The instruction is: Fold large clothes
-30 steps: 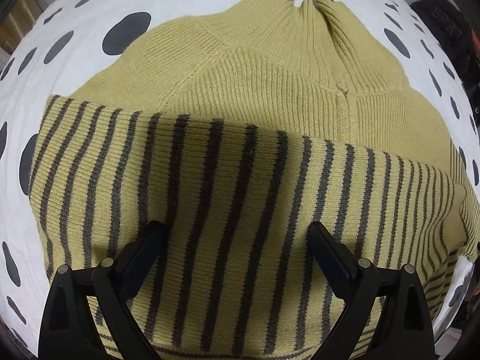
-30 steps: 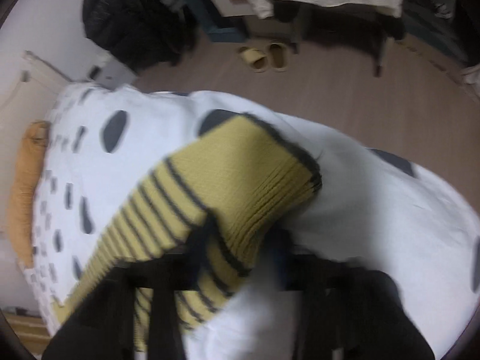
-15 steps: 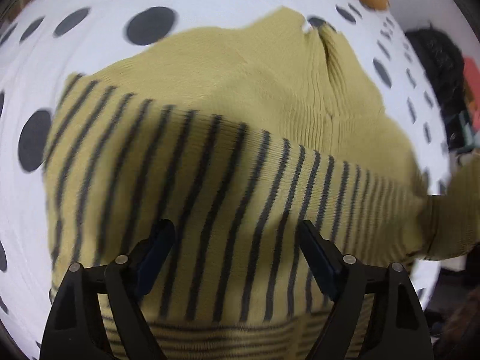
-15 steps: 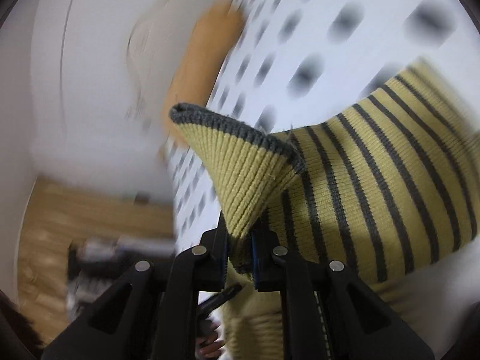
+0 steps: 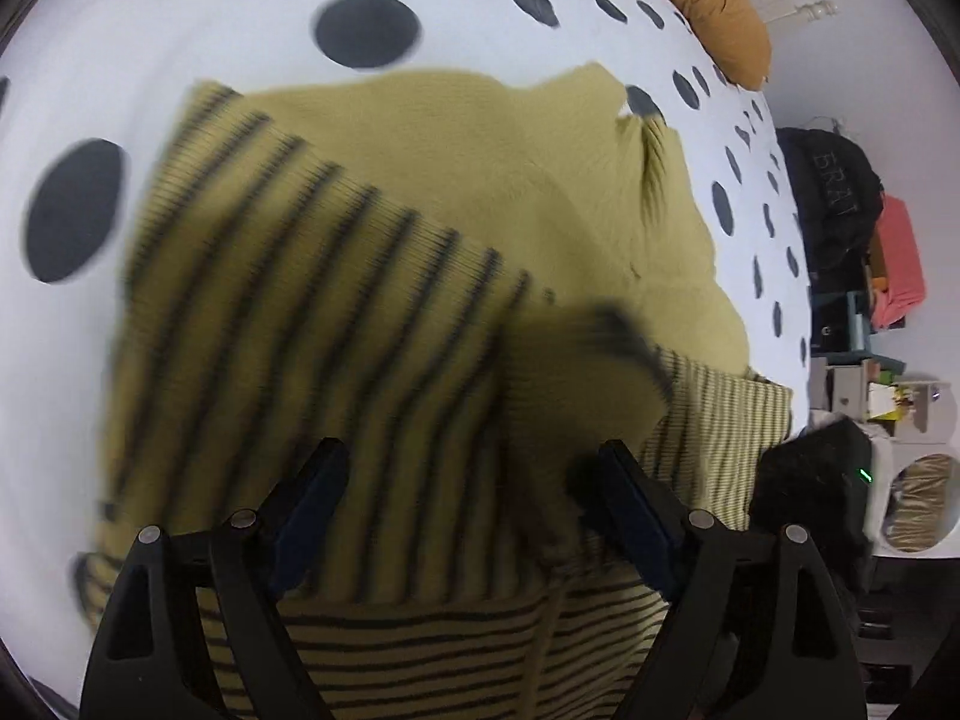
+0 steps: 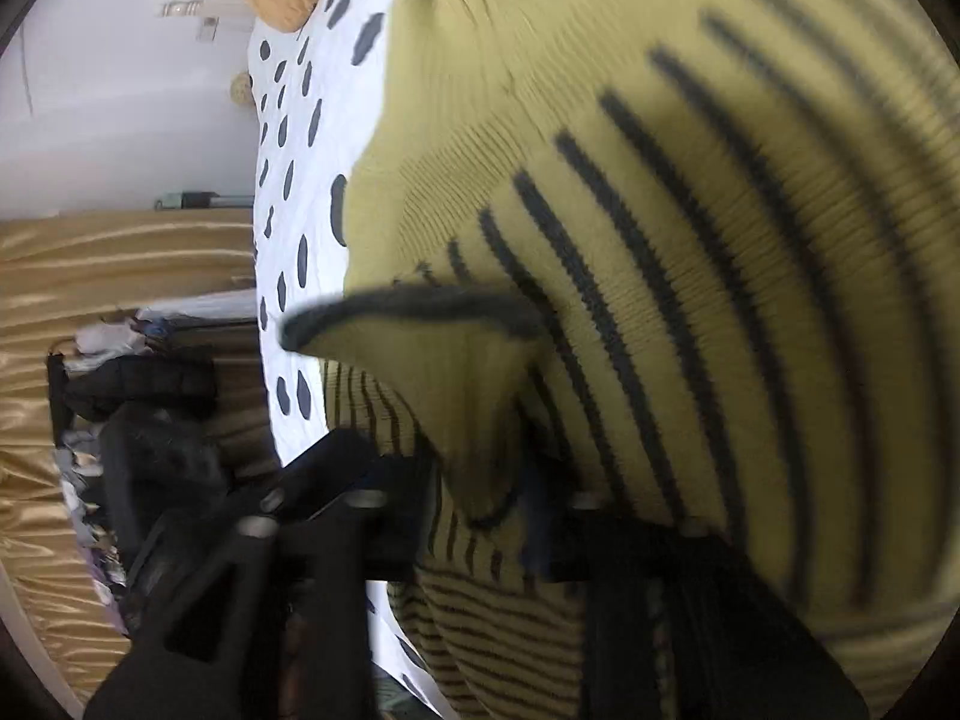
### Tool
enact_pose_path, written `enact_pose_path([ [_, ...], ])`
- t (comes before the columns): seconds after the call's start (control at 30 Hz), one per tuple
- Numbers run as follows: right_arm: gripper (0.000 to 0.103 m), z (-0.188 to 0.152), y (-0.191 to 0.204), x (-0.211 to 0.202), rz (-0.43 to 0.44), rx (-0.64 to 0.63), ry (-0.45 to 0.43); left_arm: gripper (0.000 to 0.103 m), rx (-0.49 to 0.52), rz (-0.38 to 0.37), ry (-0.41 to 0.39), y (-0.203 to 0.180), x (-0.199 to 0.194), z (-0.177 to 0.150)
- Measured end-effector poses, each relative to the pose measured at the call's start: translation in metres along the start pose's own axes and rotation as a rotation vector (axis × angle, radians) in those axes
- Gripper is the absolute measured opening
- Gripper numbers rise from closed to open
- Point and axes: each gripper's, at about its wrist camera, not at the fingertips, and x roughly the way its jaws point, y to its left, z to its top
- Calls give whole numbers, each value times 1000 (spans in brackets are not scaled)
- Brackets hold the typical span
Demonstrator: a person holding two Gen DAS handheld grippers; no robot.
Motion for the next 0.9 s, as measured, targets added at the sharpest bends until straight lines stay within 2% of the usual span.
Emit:
enact_pose_path([
  [0.03, 50, -6, 5, -9, -54, -36, -12, 86, -3, -10, -5, -7, 3, -1],
  [0.07, 58, -13, 7, -16, -73, -63, -19, 86, 1, -3, -3, -15, 8, 0],
  [0.1, 60, -18, 8, -29, -82, -92, -20, 86, 16, 13, -8, -22, 7, -2],
  [0.17, 60, -27, 4, -54, -105, -102, -32, 88, 84, 91, -29, -39, 9, -7],
  [0.27, 60, -37, -2, -96, -145, -103, -73, 88, 153, 255, -15, -53, 26, -12],
  [0.37, 60, -38, -9, -121, -199, -105, -127, 87, 91, 361, -27, -44, 26, -16],
  [0.43, 60, -37, -15, -135, -214, -87, -152, 88, 6, 336, -78, -27, 9, -23],
  [0.5, 60, -36, -20, -143, -210, -75, -167, 88, -52, 234, -57, -7, 7, -29],
  [0.53, 60, -35, -20, -145, -216, -66, -176, 88, -60, 193, -33, 1, 10, -30],
  [0.67, 60, -37, -22, -157, -211, -61, -203, 86, 6, 143, -45, -5, 12, -23],
  [0.7, 60, -38, -21, -160, -214, -62, -212, 80, 20, 129, -51, -9, 13, -20],
  [0.73, 60, -38, -21, -158, -221, -59, -216, 69, 35, 137, -58, -14, 16, -17],
  [0.77, 60, -38, -22, -158, -232, -57, -217, 29, 43, 179, -59, -15, 19, -14],
  [0.8, 60, -38, -22, -158, -246, -55, -216, 12, 28, 203, -38, -12, 23, -10],
  [0.83, 60, -37, -21, -157, -260, -51, -217, 12, -10, 178, -32, -4, 19, -8],
  [0.9, 60, -37, -20, -158, -287, -52, -228, 11, -72, 142, -86, 6, -4, -8],
])
